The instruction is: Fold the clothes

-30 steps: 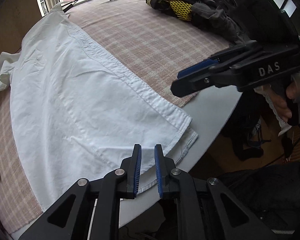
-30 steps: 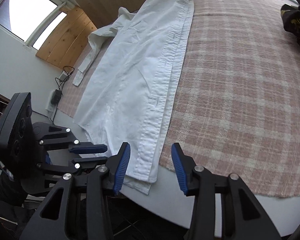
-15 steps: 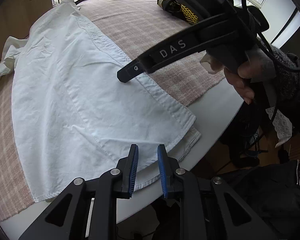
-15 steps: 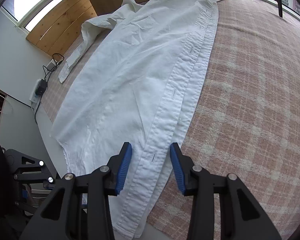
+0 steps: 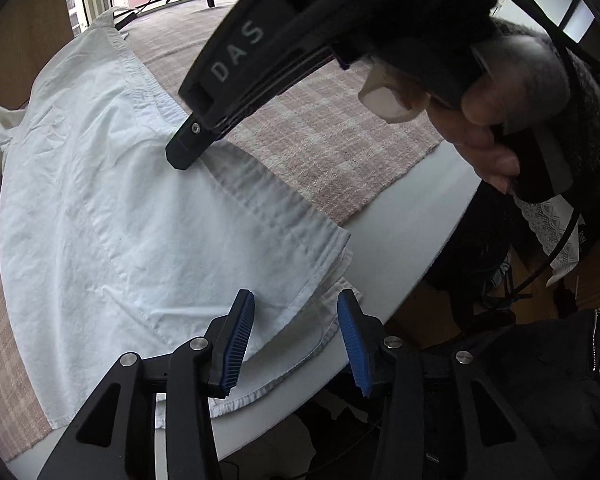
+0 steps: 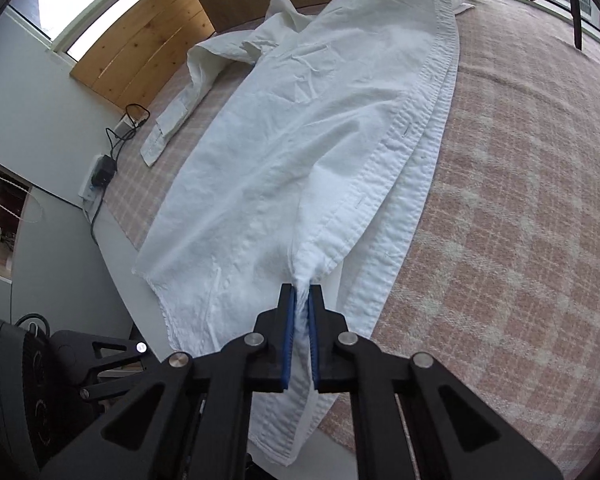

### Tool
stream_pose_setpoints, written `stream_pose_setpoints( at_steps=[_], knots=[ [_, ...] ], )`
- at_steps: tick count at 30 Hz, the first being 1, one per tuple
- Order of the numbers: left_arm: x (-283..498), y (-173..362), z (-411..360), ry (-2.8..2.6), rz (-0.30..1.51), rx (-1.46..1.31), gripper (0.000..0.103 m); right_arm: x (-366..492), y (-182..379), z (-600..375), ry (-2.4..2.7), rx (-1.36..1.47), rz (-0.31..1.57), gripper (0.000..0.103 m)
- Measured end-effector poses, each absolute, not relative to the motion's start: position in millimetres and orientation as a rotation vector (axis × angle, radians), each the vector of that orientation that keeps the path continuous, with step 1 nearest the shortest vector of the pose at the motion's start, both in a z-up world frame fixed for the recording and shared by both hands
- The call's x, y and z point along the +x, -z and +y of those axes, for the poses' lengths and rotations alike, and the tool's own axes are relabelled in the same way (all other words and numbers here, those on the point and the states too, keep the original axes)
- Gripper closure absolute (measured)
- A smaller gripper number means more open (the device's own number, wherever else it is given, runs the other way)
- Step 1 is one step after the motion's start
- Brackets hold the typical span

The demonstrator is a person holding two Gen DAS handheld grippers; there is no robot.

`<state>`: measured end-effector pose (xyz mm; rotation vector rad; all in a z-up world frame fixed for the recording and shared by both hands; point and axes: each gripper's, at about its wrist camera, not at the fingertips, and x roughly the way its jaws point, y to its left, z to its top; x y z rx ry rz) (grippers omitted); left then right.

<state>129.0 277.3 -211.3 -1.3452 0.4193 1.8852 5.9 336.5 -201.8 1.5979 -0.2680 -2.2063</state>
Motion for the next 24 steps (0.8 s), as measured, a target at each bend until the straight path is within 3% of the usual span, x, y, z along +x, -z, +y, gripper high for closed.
stream_pose_setpoints(
  at_steps=[4, 7, 9, 10, 13, 17, 22, 24],
  knots=[
    [124.2, 219.0, 282.3, -1.915, 0.448, -1.359, 0.069, 6.7, 205.8, 345.5, 2.170, 1.617, -0.357, 0.096],
    [120.4, 220.2, 277.0, -1.912, 0.420, -1.384, 0.098, 4.0, 202.5, 345.3, 2.139, 1.605, -0.428, 0.096],
    [118.1, 213.3, 267.7, -1.934, 0.363, -1.386, 0.097, 1.5, 198.9, 343.3, 2.121, 1.594, -0.462, 0.096],
    [117.3, 208.2, 261.9, -1.953, 0.331, -1.386, 0.090, 1.1, 195.7, 342.0, 2.124, 1.588, -0.450, 0.096],
    [115.4, 191.7, 244.0, -2.027, 0.243, -1.379, 0.053, -1.3, 191.1, 338.2, 2.103, 1.576, -0.465, 0.096],
    [94.2, 187.3, 242.1, -2.057, 0.098, -1.398, 0.048, -6.9, 192.7, 325.0, 2.091, 1.582, -0.450, 0.096],
    [77.9, 199.4, 255.7, -2.101, 0.129, -1.446, 0.048, -14.3, 194.4, 311.5, 2.023, 1.568, -0.521, 0.096],
    [76.5, 201.1, 252.8, -2.112, 0.119, -1.438, 0.059, -15.9, 195.0, 310.2, 1.981, 1.559, -0.567, 0.096]
  ],
)
